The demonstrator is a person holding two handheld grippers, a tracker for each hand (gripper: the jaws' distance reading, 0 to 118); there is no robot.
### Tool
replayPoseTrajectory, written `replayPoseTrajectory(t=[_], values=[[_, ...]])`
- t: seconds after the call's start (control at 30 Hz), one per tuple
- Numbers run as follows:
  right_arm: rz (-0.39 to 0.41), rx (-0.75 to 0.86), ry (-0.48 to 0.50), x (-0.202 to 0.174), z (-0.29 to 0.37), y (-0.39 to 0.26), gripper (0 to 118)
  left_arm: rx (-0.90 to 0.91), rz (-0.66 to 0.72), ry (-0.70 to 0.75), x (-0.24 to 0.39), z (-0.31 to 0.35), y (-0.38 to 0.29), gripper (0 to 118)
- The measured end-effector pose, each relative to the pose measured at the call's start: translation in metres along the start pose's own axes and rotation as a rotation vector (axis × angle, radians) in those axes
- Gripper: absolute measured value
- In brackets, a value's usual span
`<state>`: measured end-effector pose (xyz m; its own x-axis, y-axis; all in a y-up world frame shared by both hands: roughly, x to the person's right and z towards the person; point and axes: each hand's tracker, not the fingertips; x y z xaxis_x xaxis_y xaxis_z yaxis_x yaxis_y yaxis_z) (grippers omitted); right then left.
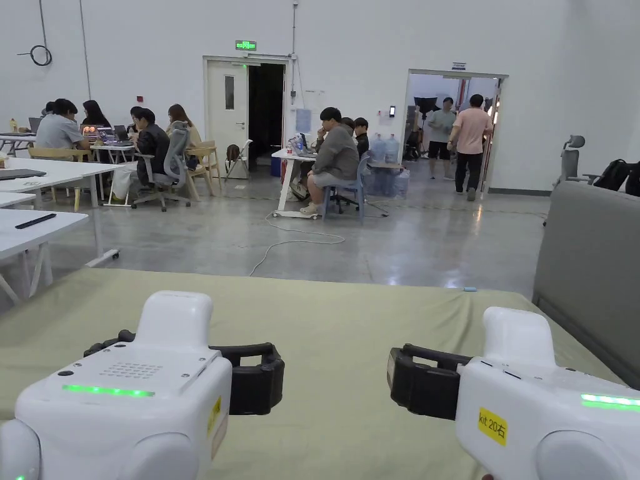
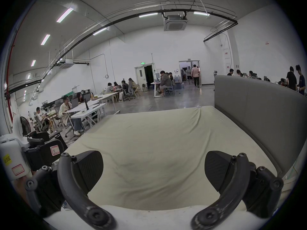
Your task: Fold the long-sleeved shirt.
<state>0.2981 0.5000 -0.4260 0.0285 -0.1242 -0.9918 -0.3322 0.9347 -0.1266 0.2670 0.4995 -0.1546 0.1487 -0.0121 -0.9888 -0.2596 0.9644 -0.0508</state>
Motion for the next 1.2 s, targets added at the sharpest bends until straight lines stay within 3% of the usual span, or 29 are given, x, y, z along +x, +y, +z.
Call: replayPoseTrajectory(t=[1.2], values=[[0.007,-0.004,-0.044,0.0014,0.006,0.0032,118,0.012,-0.001,-0.016,0.0013,0.0097,0.0057,118]])
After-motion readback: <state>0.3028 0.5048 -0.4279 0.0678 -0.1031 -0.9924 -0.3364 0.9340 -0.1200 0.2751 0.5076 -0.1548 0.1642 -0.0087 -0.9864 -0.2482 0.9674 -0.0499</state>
